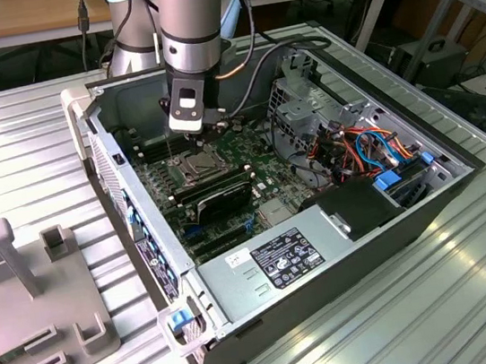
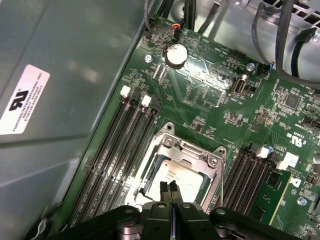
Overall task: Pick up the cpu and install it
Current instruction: 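Install the first cpu locking lever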
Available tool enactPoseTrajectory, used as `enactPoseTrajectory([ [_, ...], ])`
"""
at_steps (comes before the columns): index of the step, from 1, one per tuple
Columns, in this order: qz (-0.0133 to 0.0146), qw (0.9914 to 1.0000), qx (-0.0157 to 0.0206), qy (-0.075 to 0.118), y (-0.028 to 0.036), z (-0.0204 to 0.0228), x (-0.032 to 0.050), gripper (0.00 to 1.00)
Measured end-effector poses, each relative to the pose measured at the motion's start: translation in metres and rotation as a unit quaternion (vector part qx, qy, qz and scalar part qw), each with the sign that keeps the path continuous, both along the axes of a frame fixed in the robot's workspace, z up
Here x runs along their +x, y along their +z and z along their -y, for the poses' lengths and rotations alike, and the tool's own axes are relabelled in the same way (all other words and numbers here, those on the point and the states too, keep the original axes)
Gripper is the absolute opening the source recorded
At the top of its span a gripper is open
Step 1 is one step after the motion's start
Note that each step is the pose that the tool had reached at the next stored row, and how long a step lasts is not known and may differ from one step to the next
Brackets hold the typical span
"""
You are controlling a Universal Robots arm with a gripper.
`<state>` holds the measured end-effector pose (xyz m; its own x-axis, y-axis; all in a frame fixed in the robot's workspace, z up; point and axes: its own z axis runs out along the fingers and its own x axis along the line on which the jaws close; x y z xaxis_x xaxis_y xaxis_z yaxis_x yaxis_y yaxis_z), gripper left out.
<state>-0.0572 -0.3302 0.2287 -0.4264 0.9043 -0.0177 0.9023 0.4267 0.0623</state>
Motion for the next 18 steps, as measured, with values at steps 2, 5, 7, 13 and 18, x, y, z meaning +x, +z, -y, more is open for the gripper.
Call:
enactPoseTrajectory([
  [2, 0.0000, 0.99997, 0.0000, 0.008, 0.0000, 0.0000, 0.0000, 0.11],
  [5, 0.0000, 0.99987, 0.0000, 0.016, 0.0000, 0.0000, 0.0000, 0.11],
  [7, 0.0000, 0.99980, 0.0000, 0.020, 0.0000, 0.0000, 0.0000, 0.11],
  [13, 0.0000, 0.99960, 0.0000, 0.028, 0.0000, 0.0000, 0.0000, 0.11],
  [18, 0.0000, 0.99938, 0.0000, 0.035, 0.0000, 0.0000, 0.0000, 0.11],
])
